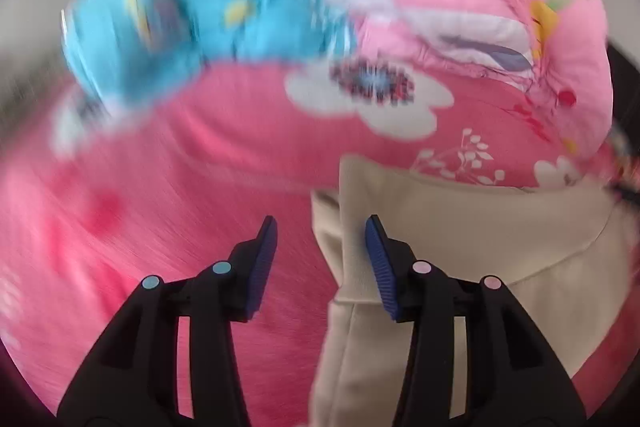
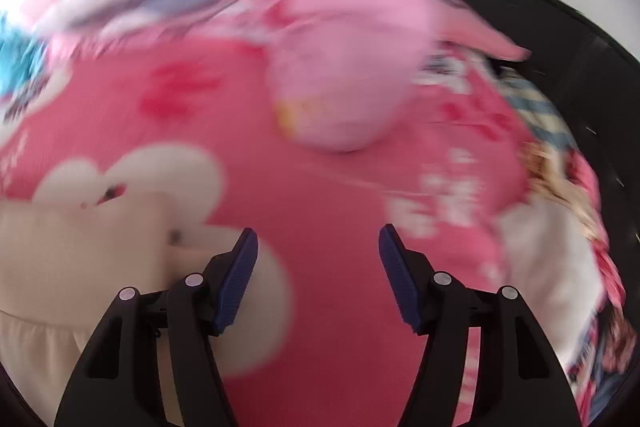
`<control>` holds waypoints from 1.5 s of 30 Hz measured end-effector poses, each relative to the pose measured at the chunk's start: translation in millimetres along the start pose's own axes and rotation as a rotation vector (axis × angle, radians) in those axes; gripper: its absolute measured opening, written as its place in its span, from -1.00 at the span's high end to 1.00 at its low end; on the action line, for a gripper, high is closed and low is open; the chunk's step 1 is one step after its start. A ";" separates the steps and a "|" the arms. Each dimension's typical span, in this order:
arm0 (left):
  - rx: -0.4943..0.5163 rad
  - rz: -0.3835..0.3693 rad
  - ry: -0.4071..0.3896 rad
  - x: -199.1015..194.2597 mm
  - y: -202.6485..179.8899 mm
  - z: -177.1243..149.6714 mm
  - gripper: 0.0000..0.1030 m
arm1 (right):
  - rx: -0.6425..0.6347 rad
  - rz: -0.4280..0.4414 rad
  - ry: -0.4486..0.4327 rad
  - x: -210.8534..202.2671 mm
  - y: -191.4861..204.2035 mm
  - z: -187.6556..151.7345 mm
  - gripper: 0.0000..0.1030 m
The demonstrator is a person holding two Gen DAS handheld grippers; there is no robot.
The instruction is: Fold large clothes
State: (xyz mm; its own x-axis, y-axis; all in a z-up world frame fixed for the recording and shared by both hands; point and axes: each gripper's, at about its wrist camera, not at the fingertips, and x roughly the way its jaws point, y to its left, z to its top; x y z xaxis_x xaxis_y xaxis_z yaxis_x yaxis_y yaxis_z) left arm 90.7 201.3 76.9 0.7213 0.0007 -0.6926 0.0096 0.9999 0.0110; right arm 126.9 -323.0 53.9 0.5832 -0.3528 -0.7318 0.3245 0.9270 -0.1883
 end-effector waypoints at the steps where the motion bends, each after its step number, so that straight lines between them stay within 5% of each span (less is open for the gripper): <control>1: 0.045 0.025 -0.042 -11.5 -9.0 3.2 0.35 | 0.034 0.021 -0.024 -16.1 -11.9 -2.3 -0.16; 4: 0.043 -0.146 -0.072 -25.0 -33.8 11.4 0.54 | 0.009 0.030 -0.094 -55.6 -6.4 -11.5 -0.14; 7: -0.164 -0.380 0.031 6.9 -43.5 8.4 0.58 | -0.107 0.143 -0.164 -74.2 42.2 -27.0 -0.14; 9: -0.396 -0.449 0.096 43.7 -25.2 -8.6 0.65 | -0.158 0.191 -0.107 -57.5 66.3 -36.6 -0.14; 11: -0.783 -0.562 0.116 74.7 18.0 -44.7 0.96 | -0.108 0.231 0.020 -17.3 71.1 -49.3 -0.21; 12: -1.048 -0.701 0.106 89.3 42.9 -72.1 0.96 | -0.046 0.279 0.037 -6.0 62.3 -54.8 -0.34; 13: -1.109 -0.718 0.109 89.5 50.3 -79.6 0.96 | 0.040 0.323 0.053 1.7 46.1 -57.5 -0.50; 15: -0.930 -0.553 0.129 65.2 48.3 -63.0 0.96 | 0.085 0.353 0.092 3.3 31.2 -55.4 -0.51; 16: -0.709 -0.414 0.125 41.5 33.7 -44.8 0.98 | 0.056 0.309 0.073 -7.2 28.0 -53.6 -0.50; 17: -0.571 -0.346 0.115 27.9 21.4 -36.7 0.79 | 0.006 0.249 0.036 -18.5 29.2 -54.7 -0.48; 19: -0.108 -0.215 0.060 -17.5 -33.2 -28.9 0.21 | -0.210 0.064 -0.136 -64.0 41.0 -70.4 -0.48; 20: 0.070 -0.198 0.034 -34.4 -57.4 -36.3 -0.08 | -0.290 0.058 -0.201 -83.3 44.3 -82.0 -0.48; 23: 0.629 -0.217 -0.056 -85.0 -130.4 -99.1 -0.31 | -0.510 0.246 -0.329 -143.2 53.8 -131.8 -0.55; 25: 0.769 -0.244 -0.034 -87.4 -158.4 -127.5 -0.35 | -0.649 0.263 -0.382 -167.9 73.3 -164.1 -0.76; 31: 0.904 -0.131 -0.084 -48.9 -194.9 -143.6 -0.37 | -0.783 0.213 -0.359 -158.3 138.4 -183.6 -0.78; 34: 0.899 -0.090 -0.116 -29.5 -201.3 -132.1 -0.35 | -0.896 0.082 -0.328 -121.4 163.5 -179.7 -0.83; 36: 0.945 -0.078 -0.162 -27.4 -198.3 -135.7 -0.22 | -0.903 0.136 -0.323 -112.2 156.4 -176.9 -0.84; 41: 1.023 0.000 -0.181 -28.1 -176.7 -155.5 0.33 | -0.824 -0.062 -0.268 -80.3 98.3 -167.4 -0.14; 45: 1.001 0.069 -0.164 -28.7 -145.1 -160.3 0.49 | -0.713 -0.142 -0.214 -64.6 54.0 -167.2 0.44</control>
State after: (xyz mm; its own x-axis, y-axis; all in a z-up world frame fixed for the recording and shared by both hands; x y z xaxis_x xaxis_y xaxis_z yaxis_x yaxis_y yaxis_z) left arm -42.4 58.6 -20.5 0.8273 -0.0194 -0.5614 0.4860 0.5262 0.6978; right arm -17.8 -228.8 -18.6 0.7274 -0.4242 -0.5393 -0.1105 0.7033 -0.7023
